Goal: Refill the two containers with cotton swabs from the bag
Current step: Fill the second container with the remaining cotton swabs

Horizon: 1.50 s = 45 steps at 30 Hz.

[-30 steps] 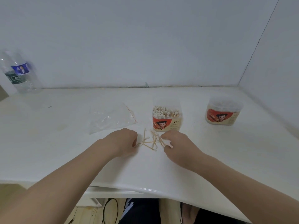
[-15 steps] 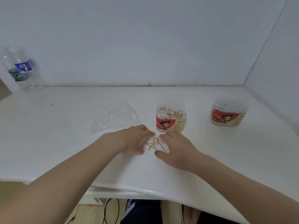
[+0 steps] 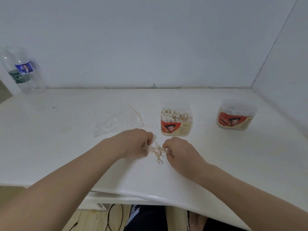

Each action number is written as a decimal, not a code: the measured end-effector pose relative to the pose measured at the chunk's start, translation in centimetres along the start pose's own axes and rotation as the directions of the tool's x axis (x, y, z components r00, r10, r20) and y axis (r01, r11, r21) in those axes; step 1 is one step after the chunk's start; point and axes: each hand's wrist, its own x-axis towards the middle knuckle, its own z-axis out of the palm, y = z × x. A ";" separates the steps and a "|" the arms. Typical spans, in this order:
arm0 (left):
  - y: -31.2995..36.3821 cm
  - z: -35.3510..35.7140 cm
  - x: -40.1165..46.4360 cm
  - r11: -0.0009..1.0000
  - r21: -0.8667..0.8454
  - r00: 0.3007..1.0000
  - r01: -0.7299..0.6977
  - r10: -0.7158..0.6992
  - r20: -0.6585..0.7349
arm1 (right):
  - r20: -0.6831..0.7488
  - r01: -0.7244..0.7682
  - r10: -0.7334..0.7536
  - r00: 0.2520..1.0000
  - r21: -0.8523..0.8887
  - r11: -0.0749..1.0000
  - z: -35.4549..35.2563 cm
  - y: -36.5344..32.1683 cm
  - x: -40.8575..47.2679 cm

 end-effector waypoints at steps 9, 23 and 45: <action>-0.8 0.2 -0.9 0.979 0.132 0.985 0.155 -0.162 0.050 | -0.030 -0.151 0.161 0.987 0.210 0.966 -0.1 -1.0 1.9; -1.5 0.4 -0.6 0.996 -0.013 0.989 0.087 -0.085 0.119 | 0.068 -0.041 0.011 0.998 0.457 0.889 0.3 -3.2 1.2; -1.8 -0.1 -1.8 0.988 -0.038 0.975 0.149 -0.141 0.170 | 0.250 -0.116 0.116 0.961 -0.015 0.993 -0.6 -3.4 2.6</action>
